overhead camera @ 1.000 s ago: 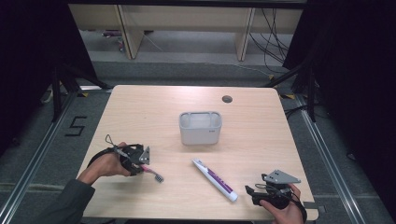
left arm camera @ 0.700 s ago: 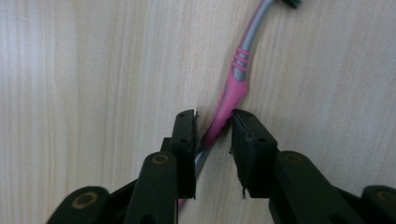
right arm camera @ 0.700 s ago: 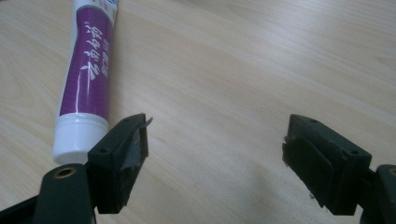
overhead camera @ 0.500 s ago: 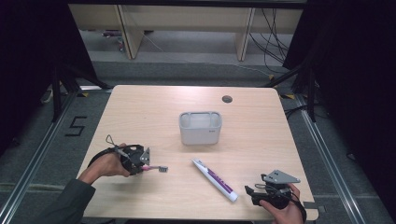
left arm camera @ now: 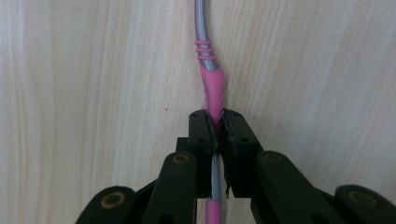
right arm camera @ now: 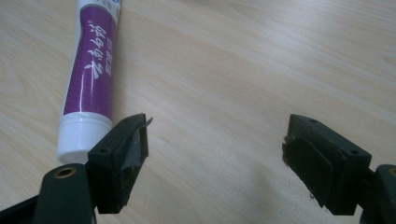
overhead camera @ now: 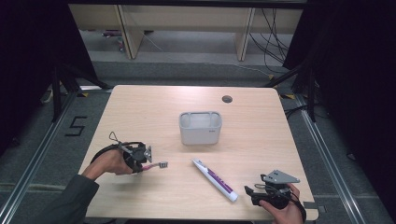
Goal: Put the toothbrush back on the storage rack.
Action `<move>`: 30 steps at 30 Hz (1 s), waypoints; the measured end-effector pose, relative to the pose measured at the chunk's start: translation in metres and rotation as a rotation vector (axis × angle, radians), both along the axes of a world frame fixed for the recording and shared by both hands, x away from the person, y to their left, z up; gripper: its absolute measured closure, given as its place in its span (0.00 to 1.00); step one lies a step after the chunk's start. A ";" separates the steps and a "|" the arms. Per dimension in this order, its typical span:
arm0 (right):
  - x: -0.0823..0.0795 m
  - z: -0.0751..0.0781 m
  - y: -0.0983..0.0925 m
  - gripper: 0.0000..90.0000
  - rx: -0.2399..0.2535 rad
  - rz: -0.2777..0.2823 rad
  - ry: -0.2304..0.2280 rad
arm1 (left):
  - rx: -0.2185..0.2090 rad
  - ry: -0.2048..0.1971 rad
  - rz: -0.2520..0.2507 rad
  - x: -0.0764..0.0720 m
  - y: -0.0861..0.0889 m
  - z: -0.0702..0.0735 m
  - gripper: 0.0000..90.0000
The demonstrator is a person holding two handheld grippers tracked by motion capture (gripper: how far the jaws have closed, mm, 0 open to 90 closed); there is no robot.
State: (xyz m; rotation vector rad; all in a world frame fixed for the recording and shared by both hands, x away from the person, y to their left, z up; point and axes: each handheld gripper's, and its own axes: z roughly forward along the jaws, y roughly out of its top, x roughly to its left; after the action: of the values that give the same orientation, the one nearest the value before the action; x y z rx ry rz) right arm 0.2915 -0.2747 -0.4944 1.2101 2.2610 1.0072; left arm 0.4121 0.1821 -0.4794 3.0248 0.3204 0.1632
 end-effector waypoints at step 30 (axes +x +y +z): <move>0.000 0.000 0.001 0.25 0.022 -0.018 0.025 | -0.353 -0.125 0.234 0.004 0.035 0.052 0.92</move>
State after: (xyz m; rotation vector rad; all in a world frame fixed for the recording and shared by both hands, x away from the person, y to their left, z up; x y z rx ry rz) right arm 0.2912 -0.2740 -0.4947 1.2560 2.2598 1.0186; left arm 0.4156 0.2170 -0.4277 2.6100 0.6190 0.2792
